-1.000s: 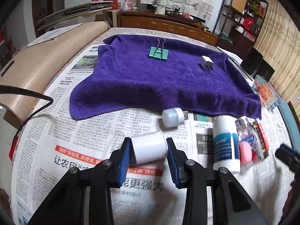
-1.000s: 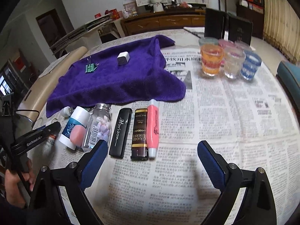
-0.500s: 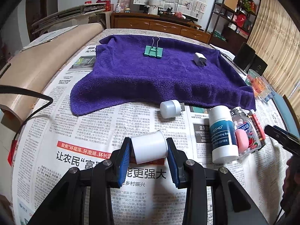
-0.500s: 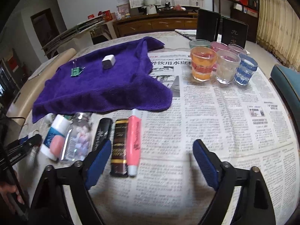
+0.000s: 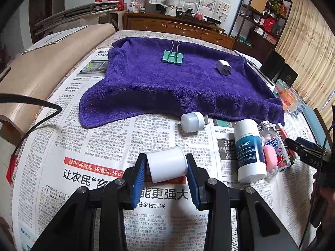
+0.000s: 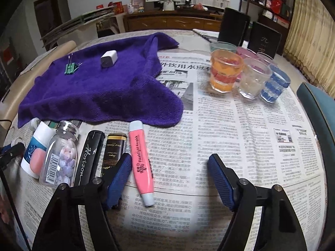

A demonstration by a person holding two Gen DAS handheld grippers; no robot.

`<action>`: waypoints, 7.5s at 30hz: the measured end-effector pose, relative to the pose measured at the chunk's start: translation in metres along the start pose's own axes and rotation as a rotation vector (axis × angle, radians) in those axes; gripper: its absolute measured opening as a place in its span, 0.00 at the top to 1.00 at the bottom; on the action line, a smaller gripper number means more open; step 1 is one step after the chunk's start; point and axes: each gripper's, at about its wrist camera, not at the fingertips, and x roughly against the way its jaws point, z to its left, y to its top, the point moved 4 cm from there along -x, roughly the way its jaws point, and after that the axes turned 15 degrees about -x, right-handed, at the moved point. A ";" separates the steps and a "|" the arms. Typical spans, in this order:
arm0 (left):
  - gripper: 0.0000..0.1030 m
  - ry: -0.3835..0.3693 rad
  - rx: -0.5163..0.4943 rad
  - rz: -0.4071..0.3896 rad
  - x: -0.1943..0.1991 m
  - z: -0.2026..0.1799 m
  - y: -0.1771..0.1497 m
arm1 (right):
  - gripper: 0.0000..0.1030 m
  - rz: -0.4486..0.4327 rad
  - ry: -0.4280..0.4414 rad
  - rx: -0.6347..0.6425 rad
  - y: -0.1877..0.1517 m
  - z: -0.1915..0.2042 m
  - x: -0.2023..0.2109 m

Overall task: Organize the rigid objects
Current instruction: 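Close the right tool on the pink tube while the left tool holds the tape roll, then carry and release the pink tube on the towel while the left tool releases the tape roll there, then withdraw both tools from the towel toward the remaining items, then move the left tool to the small white USB light and close on it, then close the right tool on the black Grand Reserve tube while the left tool holds the USB light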

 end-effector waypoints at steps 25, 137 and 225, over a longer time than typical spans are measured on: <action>0.66 0.014 -0.001 -0.015 0.006 0.005 0.000 | 0.85 0.000 0.123 0.107 -0.006 0.024 0.013; 0.00 -0.012 -0.073 0.029 -0.027 -0.022 0.040 | 0.00 -0.051 0.169 -0.023 0.003 0.027 0.052; 0.66 -0.003 0.021 -0.005 -0.016 0.005 0.025 | 0.67 0.023 0.085 0.117 -0.017 0.059 0.008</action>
